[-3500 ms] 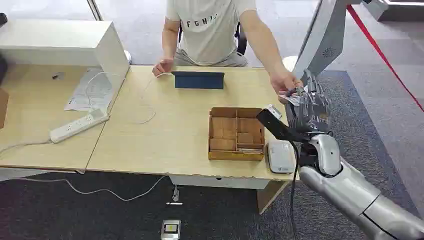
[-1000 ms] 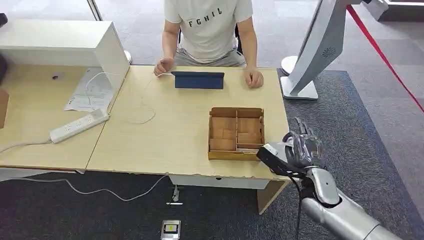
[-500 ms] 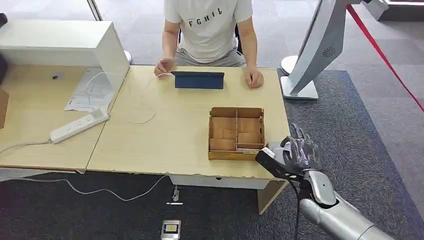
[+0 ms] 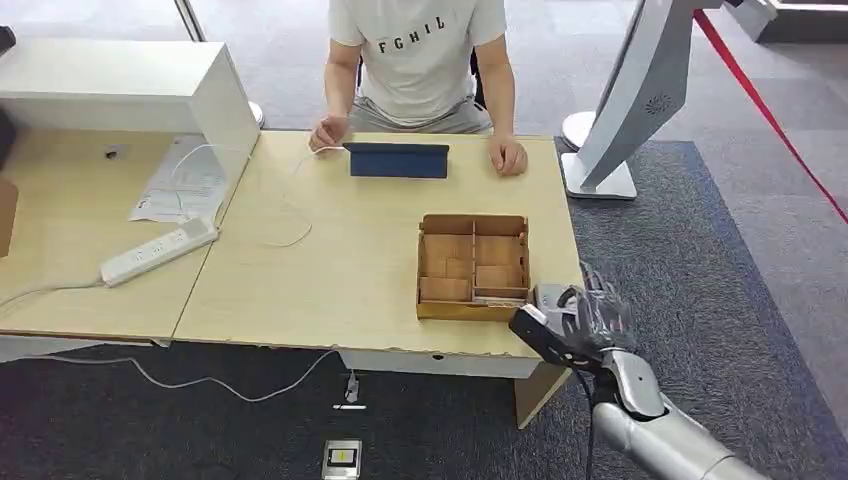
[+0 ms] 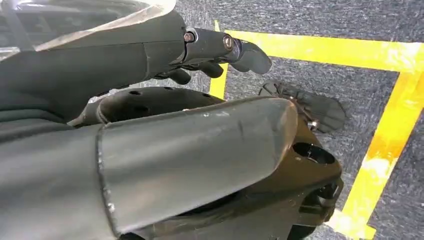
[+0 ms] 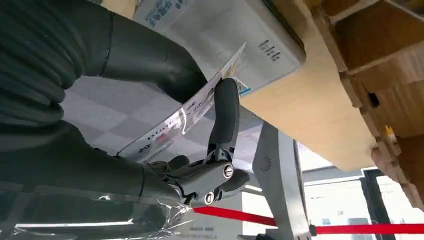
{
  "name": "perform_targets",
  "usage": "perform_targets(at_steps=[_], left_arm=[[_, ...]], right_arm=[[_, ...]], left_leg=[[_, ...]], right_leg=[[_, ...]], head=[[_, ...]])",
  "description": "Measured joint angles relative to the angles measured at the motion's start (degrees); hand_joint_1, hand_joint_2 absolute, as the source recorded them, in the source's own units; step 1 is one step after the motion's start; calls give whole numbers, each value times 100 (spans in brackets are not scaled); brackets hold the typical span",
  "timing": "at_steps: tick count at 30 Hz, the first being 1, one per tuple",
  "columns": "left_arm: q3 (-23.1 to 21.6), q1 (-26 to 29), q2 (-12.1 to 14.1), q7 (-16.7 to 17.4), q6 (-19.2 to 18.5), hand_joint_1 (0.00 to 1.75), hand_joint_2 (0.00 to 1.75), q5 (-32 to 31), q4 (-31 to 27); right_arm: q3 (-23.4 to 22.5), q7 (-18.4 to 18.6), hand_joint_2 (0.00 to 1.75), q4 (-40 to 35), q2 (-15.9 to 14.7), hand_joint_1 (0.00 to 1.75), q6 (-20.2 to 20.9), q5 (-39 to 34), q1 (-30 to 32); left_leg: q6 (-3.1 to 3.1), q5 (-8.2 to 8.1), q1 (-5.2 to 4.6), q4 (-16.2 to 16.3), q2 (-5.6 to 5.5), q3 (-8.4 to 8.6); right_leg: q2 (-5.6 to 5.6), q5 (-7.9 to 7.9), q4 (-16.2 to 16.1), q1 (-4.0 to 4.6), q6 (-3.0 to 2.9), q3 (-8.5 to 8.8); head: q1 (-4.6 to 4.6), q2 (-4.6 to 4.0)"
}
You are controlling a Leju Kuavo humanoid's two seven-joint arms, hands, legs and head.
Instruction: Pass the card to the sensor for recognition and then transmit it.
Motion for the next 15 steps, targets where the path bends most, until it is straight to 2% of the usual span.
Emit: perform_targets(at_steps=[15], left_arm=[[-4,1,2,-107,31,0,0,11,0]], right_arm=[[7,-68,175,382,85,175,-168,-299,230]], left_leg=[[0,0,0,0,2,3]], right_leg=[[0,0,-1,0,0,1]], head=[[0,0]])
